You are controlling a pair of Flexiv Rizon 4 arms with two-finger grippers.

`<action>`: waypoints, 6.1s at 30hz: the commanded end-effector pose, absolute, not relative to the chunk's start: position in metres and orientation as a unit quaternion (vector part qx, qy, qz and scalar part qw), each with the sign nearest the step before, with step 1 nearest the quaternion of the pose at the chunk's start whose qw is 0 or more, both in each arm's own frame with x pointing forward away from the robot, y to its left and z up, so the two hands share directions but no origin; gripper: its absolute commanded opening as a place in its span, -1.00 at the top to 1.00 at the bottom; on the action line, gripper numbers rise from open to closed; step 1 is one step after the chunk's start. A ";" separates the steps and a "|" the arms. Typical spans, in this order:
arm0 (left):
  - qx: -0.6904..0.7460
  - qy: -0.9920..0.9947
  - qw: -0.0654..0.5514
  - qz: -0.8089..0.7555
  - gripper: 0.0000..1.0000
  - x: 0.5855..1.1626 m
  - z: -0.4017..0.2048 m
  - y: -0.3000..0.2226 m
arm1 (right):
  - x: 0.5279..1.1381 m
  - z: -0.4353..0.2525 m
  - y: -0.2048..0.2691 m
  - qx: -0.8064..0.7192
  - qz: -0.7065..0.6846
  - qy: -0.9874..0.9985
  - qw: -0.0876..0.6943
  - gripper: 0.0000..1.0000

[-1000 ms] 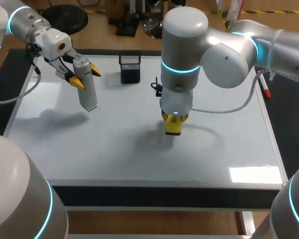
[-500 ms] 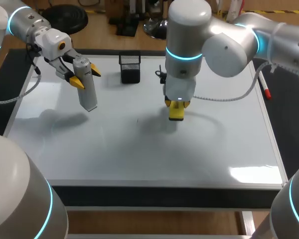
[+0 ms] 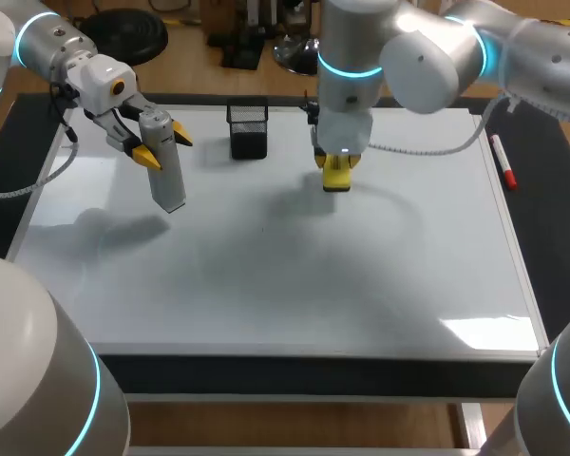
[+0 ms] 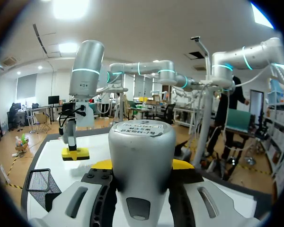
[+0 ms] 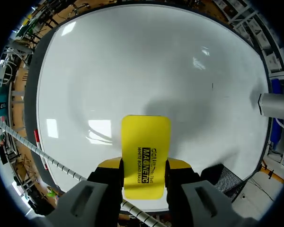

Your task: Pick up the inspection probe, press it on each red-marked spot on the whiteboard one by one, put down the probe, pick up the eraser, and wipe off all the red marks.

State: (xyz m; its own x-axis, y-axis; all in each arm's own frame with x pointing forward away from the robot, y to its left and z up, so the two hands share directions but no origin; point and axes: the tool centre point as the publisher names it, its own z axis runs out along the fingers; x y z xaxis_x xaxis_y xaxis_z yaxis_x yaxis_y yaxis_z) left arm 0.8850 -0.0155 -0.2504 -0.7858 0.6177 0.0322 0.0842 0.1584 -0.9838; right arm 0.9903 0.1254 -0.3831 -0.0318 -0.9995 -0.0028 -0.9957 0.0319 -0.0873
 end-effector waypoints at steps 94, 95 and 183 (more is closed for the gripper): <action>-0.242 -0.728 0.222 0.602 1.00 0.885 -0.250 -0.015 | 1.109 -0.314 0.113 -0.308 0.089 0.947 0.025 -1.00; -0.242 -0.728 0.222 0.602 1.00 0.885 -0.250 -0.015 | 1.110 -0.309 0.113 -0.300 0.102 0.948 0.032 -1.00; -0.107 -0.791 0.176 0.576 1.00 0.911 -0.191 -0.062 | 1.112 -0.224 0.121 -0.197 0.159 0.966 0.050 -1.00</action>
State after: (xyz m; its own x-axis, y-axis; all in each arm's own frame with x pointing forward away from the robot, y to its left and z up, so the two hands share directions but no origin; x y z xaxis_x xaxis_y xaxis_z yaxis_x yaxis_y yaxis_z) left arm 0.9178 -0.0547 -0.1989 -0.8775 0.4478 0.1719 -0.0425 0.2843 -0.9578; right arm 1.1124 0.1216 -0.2254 -0.9174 -0.3639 -0.1614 -0.3966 0.8707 0.2910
